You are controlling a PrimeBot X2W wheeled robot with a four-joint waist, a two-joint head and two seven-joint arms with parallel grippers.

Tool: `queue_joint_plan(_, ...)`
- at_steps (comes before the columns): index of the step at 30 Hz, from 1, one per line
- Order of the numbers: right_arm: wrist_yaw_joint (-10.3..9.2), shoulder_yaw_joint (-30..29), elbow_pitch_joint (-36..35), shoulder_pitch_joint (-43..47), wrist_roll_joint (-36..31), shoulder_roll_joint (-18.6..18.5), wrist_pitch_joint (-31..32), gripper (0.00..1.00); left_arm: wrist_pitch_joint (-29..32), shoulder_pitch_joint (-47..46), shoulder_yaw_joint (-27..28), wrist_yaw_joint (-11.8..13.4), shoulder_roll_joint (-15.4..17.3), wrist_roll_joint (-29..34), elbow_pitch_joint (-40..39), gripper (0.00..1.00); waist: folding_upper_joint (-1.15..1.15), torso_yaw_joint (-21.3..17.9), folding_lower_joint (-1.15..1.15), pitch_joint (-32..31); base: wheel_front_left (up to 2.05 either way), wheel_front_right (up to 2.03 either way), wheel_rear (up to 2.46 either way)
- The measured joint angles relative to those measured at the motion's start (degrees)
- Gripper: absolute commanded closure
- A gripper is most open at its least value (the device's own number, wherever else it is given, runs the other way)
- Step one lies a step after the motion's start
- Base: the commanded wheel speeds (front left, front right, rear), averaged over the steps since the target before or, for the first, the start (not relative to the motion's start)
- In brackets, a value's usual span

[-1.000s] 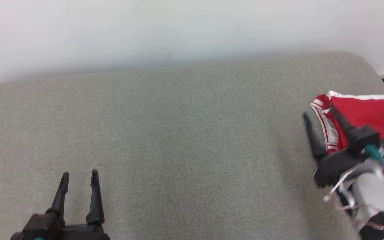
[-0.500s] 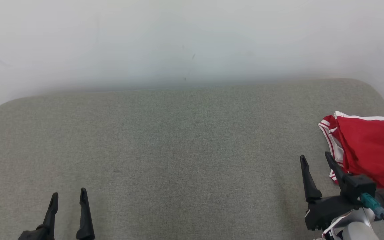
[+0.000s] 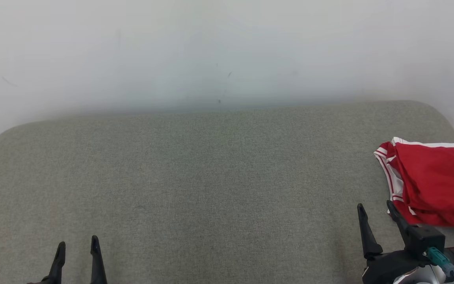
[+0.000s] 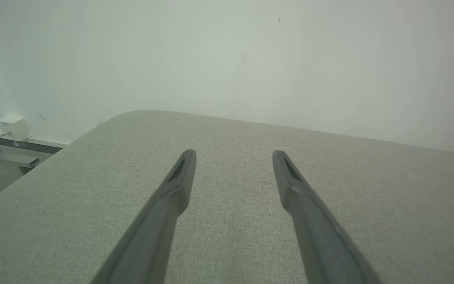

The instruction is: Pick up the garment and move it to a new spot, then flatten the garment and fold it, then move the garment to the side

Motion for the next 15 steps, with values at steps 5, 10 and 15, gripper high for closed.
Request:
queue_joint_plan(5, 0.0, -0.5, -1.3, 0.6, -0.2, 0.0, 0.9, 0.0, 0.0, 0.3, -0.5, -0.3, 0.0, 2.1, -0.3, 0.0, 0.0, 0.0, 0.0, -0.2, 0.0, 0.0, 0.0)
queue_joint_plan(10, 0.0, -0.7, -2.2, 1.1, -0.4, 0.1, 1.5, 0.0, 0.0, 0.2, -0.6, -0.3, 0.0, 2.6, 0.6, 0.0, 0.0, 0.2, 0.0, -0.3, 0.0, 0.0, 0.0)
queue_joint_plan(15, 0.0, -0.6, -2.6, 1.2, -0.4, 0.3, 1.7, 0.0, 0.0, 0.1, -0.8, 0.2, 0.0, 2.0, 1.1, 0.0, 0.0, 0.3, 0.0, -0.2, 0.0, 0.0, 0.0)
